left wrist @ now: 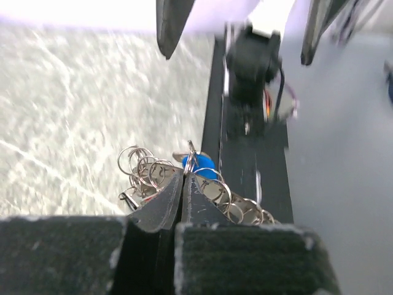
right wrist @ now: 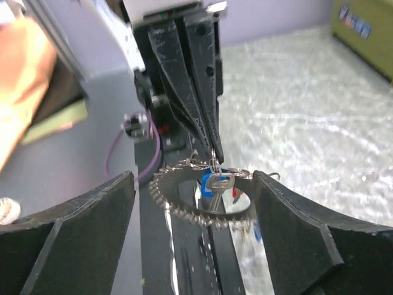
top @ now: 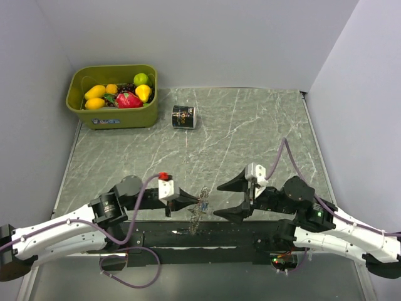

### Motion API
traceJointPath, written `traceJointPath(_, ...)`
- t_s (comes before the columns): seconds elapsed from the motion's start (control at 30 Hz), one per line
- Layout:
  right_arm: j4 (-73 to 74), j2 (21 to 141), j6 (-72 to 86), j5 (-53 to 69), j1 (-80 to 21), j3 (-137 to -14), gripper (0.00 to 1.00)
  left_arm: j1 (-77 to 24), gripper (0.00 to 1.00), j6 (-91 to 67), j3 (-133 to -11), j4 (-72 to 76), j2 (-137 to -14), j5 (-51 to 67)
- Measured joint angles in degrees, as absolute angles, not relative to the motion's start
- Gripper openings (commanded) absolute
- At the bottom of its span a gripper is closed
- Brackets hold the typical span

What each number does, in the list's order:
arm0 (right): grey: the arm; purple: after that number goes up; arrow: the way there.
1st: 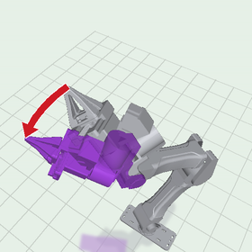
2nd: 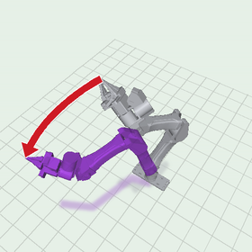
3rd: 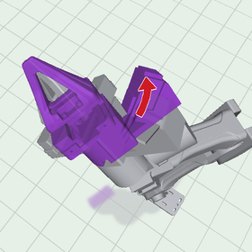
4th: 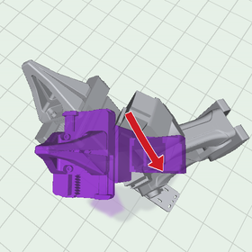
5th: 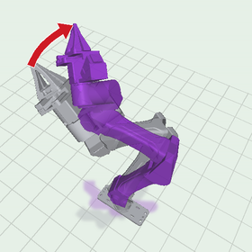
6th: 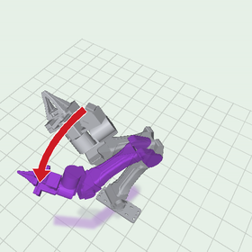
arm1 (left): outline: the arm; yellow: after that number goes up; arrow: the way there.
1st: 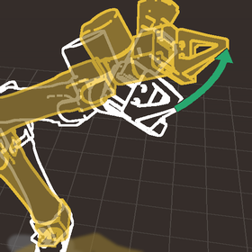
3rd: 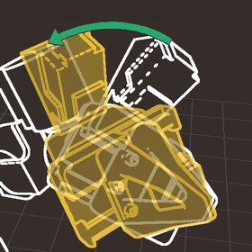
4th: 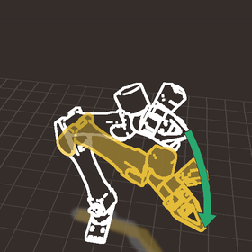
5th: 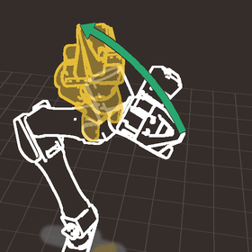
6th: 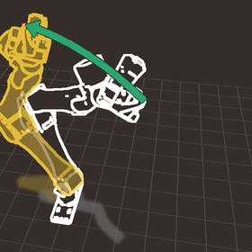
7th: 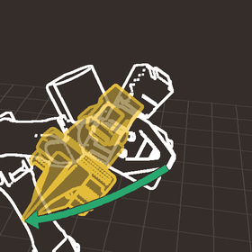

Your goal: Put the keys on the keyring

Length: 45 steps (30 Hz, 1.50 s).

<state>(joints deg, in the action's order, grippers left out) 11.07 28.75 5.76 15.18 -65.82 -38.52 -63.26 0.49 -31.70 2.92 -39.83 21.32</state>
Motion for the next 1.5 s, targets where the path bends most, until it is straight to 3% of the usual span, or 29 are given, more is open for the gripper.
traceJointPath(0.33, 6.4, 33.3, 8.8, 14.5, -65.8, -37.7, 0.77, -63.3, 0.01, -5.9, -22.0, 23.9, -32.7, 20.0)
traceJointPath(0.8, 1.1, 37.5, 10.7, 15.6, -65.8, -37.7, 0.77, -63.3, 0.01, -6.7, -22.0, 30.3, -34.4, 21.6)
traceJointPath(0.83, 0.8, 37.5, 10.7, 15.7, -65.8, -37.7, 0.75, -63.3, 0.01, -6.7, -22.0, 30.4, -34.8, 21.8)
traceJointPath(1.07, -0.4, 38.1, 11.1, 16.0, -65.8, -37.7, 0.40, -63.3, 0.01, -6.8, -22.0, 30.5, -35.9, 23.2)
traceJointPath(1.1, -0.5, 38.2, 11.1, 16.1, -65.8, -37.7, 0.40, -63.2, 0.01, -6.8, -22.0, 30.5, -35.9, 23.1)
traceJointPath(1.23, -0.8, 38.0, 11.1, 16.9, -65.8, -37.6, 0.40, -63.2, 0.01, -6.7, -22.0, 30.3, -35.7, 23.0)
traceJointPath(1.3, -1.0, 37.4, 11.1, 17.0, -65.8, -37.1, 0.50, -63.2, 0.01, -6.7, -22.0, 29.8, -35.4, 23.0)
traceJointPath(1.37, -1.1, 36.0, 11.2, 17.0, -65.8, -36.0, 0.67, -63.2, 0.01, -6.7, -22.0, 29.0, -35.0, 23.0)
traceJointPath(1.5, -0.9, 32.4, 11.1, 17.0, -65.8, -34.0, 0.77, -63.2, 0.01, -6.5, -22.0, 28.7, -33.8, 23.0)
